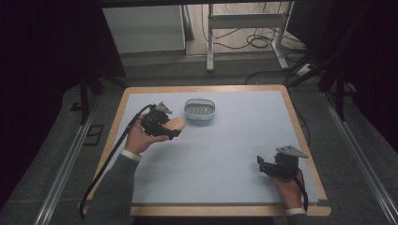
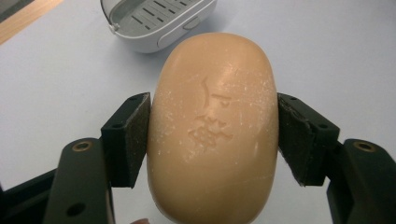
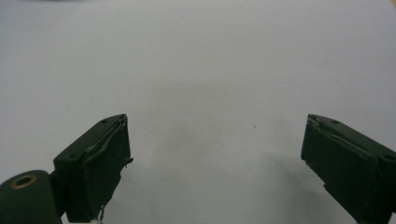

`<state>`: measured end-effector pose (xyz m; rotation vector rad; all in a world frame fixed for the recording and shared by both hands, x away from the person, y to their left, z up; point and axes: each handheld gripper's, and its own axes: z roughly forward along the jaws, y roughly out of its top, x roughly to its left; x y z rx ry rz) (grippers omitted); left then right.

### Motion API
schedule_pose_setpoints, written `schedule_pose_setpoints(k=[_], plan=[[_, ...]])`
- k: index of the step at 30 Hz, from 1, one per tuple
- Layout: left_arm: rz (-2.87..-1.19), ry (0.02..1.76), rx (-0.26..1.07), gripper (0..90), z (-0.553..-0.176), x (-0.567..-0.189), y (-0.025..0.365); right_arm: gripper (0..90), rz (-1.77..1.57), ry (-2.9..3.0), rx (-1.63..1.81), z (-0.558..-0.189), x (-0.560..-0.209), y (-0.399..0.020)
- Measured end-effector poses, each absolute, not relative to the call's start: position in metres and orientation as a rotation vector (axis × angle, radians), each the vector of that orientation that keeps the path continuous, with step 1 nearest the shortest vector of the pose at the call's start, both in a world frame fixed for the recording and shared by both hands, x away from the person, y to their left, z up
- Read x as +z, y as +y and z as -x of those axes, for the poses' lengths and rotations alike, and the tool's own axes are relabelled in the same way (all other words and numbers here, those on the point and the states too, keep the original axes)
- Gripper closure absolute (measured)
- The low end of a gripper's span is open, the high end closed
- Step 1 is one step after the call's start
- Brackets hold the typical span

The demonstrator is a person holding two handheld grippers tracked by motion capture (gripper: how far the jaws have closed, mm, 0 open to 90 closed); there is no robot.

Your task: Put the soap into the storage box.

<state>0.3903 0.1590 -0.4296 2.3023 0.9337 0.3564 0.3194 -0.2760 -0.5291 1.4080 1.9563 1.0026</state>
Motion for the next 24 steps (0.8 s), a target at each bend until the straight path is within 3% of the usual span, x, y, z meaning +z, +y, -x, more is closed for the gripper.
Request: schedule_pose_setpoints(k=[24], plan=[[-2.317, 0.904, 0.37, 31.9, -0.409, -0.421, 0.143, 8.2, -1.411, 1.957, 1.003, -0.32, -0.529, -0.276]])
